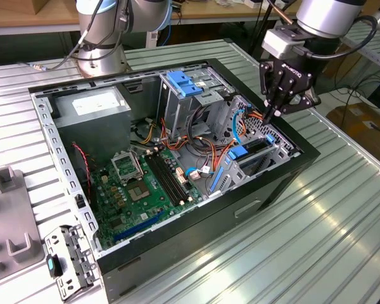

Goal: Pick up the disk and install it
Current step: 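Insert the first disk wire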

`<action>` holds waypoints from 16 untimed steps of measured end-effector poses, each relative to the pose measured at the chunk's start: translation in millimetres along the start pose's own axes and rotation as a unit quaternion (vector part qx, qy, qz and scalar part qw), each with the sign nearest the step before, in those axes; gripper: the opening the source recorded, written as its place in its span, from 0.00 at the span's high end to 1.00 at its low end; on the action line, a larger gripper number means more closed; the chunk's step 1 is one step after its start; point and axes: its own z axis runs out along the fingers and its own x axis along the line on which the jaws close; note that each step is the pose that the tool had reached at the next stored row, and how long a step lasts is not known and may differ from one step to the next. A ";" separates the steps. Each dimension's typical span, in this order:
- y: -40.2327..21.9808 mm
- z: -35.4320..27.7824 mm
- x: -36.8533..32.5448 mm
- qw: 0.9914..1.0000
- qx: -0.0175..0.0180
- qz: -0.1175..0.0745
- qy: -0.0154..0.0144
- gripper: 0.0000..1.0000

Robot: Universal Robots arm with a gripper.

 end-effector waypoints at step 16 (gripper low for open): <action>12.1 0.2 1.0 1.000 0.000 0.000 0.000 0.83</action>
